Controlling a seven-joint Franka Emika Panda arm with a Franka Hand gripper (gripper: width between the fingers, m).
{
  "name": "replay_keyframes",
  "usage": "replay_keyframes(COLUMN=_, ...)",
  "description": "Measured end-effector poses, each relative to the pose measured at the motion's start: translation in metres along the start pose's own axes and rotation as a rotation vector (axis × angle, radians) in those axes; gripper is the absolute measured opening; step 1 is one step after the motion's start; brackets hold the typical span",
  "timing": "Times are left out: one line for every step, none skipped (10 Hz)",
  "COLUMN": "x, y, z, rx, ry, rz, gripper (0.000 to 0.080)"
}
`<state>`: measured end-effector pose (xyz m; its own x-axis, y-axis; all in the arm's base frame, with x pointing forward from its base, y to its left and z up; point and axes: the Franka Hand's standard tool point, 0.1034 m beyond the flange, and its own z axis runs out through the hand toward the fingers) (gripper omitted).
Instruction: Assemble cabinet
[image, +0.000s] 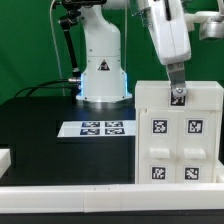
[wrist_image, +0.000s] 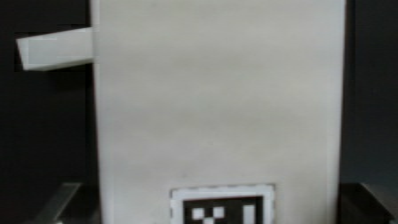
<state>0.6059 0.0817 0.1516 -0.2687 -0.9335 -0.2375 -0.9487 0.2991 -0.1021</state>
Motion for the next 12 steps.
replay_keyframes(x=0.001, y=-0.001, z=0.0, rx=0.001, ry=-0.001, rz=0.025, gripper=0.056)
replay_keyframes(x=0.002, y=-0.001, z=0.0, rx=0.005, ry=-0.007, rz=0.062, gripper=0.056)
replay_keyframes(x=0.002, y=-0.002, z=0.0, rx=0.01, ry=-0.007, rz=0.065, gripper=0.056)
replay_keyframes(x=0.001, y=-0.001, z=0.0, rx=0.009, ry=-0.007, rz=0.038, gripper=0.056)
replay_keyframes(x=-0.002, y=0.0, z=-0.001, rx=0.011, ry=-0.009, rz=0.027, gripper=0.0734)
replay_keyframes(x=-0.006, y=0.0, z=-0.005, rx=0.016, ry=-0.014, rz=0.009, gripper=0.0786)
replay_keyframes(x=-0.01, y=0.001, z=-0.01, rx=0.021, ry=-0.02, rz=-0.001, gripper=0.0786)
replay_keyframes(x=-0.015, y=0.001, z=-0.015, rx=0.028, ry=-0.026, rz=-0.008, gripper=0.0795)
replay_keyframes(x=-0.022, y=0.001, z=-0.021, rx=0.036, ry=-0.033, rz=-0.017, gripper=0.0795)
replay_keyframes(x=-0.027, y=0.0, z=-0.023, rx=0.04, ry=-0.037, rz=-0.024, gripper=0.0796)
replay_keyframes(x=-0.032, y=-0.001, z=-0.025, rx=0.044, ry=-0.041, rz=-0.03, gripper=0.0796)
replay_keyframes(x=-0.035, y=-0.002, z=-0.026, rx=0.047, ry=-0.043, rz=-0.037, gripper=0.0796)
